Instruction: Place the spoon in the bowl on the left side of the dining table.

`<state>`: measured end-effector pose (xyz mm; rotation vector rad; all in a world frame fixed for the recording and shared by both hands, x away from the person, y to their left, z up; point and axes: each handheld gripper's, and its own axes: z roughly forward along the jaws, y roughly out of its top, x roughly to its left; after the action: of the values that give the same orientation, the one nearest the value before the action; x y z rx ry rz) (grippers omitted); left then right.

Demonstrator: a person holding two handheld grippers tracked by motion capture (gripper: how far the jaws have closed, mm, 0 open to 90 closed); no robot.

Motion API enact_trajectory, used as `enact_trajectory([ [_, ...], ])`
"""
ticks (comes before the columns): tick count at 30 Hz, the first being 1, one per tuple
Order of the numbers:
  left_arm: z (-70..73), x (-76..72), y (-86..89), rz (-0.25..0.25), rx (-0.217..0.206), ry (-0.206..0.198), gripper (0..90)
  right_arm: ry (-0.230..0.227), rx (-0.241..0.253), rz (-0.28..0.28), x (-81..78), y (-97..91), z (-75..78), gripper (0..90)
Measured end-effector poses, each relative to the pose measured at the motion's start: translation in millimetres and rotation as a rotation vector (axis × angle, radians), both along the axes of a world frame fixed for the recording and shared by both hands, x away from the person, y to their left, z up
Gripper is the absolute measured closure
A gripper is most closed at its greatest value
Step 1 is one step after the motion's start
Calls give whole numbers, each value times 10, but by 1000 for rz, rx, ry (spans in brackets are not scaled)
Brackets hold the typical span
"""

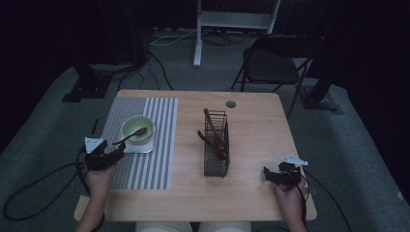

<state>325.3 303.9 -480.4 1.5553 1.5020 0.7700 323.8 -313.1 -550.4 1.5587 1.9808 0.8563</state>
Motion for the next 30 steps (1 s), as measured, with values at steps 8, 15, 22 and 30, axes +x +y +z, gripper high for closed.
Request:
enact_trajectory([
  [8, -80, -42, 16, -73, -8, 63, 80, 1, 0, 0, 0, 0, 1, 124],
  [15, -94, -175, 21, -105, 6, 63, 79, 1, 1, -1, 0, 1, 1, 124],
  [22, -97, -328, 42, -113, 18, 64, 0, 1, 1, -2, 0, 2, 1, 124],
  [30, -142, -455, 32, -141, 49, 72, 0, 1, 2, -2, 0, 2, 1, 124],
])
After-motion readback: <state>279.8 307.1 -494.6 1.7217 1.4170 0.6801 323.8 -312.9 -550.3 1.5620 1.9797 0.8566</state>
